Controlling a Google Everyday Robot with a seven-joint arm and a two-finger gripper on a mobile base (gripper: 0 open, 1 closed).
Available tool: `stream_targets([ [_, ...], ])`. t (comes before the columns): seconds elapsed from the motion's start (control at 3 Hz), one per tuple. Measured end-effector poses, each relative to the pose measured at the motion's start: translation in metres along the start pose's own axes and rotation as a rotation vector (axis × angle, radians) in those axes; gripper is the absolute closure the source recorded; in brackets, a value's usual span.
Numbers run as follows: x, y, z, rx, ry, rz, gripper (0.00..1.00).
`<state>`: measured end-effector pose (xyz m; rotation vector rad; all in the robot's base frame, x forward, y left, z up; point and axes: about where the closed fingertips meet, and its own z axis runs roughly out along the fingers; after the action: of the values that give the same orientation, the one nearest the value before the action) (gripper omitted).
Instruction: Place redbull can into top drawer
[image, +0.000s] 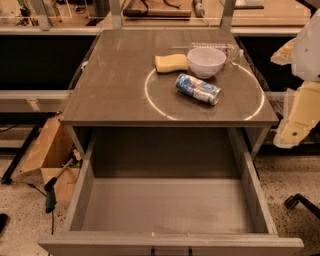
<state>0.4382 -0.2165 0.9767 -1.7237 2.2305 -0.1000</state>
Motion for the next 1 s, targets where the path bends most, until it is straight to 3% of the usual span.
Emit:
stream_targets([
  [0.33, 0.0, 0.0, 0.0, 0.0, 0.0, 0.0, 0.0],
  [1.0, -0.017, -0.028, 0.007, 0.017, -0.025, 0.013, 0.0],
])
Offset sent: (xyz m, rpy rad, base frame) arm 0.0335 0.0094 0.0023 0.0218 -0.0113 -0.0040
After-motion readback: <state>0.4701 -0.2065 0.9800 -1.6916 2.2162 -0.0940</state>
